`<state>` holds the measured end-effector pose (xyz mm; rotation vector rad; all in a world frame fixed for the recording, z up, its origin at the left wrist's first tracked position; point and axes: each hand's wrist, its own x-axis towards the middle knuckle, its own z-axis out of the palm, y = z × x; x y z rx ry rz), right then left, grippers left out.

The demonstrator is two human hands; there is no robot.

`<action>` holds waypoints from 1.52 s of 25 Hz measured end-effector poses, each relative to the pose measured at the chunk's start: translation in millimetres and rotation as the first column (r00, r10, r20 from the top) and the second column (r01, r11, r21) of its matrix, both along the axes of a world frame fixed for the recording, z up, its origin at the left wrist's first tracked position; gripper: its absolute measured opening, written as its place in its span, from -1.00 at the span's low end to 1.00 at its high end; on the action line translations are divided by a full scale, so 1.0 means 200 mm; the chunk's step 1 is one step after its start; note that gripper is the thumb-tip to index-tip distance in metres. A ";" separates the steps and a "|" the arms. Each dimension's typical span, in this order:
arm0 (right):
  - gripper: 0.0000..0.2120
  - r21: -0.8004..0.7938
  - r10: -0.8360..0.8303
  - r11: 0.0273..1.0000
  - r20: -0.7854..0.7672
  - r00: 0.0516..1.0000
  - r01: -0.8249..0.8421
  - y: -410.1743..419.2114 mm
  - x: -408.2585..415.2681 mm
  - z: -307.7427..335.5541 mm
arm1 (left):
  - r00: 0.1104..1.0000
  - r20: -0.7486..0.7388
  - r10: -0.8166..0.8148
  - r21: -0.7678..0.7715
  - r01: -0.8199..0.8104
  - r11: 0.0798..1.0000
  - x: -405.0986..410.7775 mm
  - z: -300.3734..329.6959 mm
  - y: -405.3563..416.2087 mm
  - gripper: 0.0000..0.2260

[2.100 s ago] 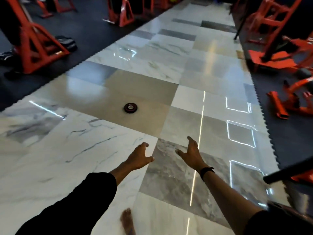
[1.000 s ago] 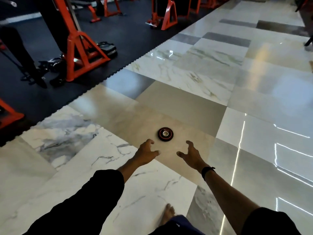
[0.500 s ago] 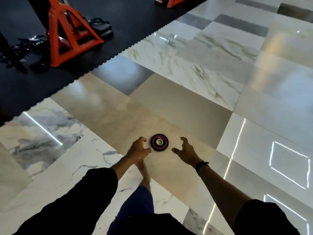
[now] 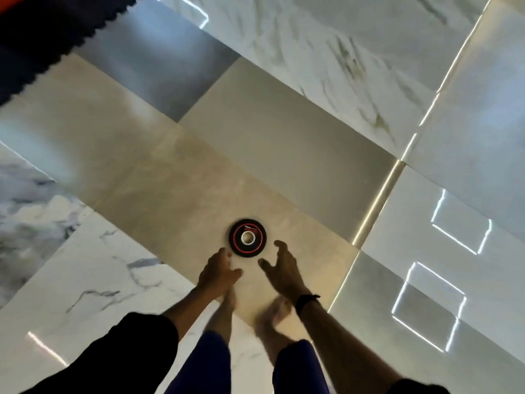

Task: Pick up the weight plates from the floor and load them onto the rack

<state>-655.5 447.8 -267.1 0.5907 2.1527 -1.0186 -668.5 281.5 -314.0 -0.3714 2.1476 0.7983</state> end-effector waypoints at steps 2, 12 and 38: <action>-0.39 0.100 0.027 0.995 0.002 1.000 -0.028 0.07 -0.15 -0.42 | 0.998 0.062 -0.021 -0.016 0.022 1.000 -0.12 -0.42 0.09 -0.59; -0.15 0.164 0.004 0.986 0.174 0.985 -0.033 0.15 -0.49 -2.60 | 0.991 0.041 0.129 -0.285 -0.112 0.952 -0.49 -2.35 0.29 -0.24; -0.35 0.261 -0.316 0.809 -0.563 0.764 0.527 1.23 -0.43 0.87 | 0.656 -0.574 -0.490 -0.053 0.567 0.822 -0.92 1.03 1.36 -0.31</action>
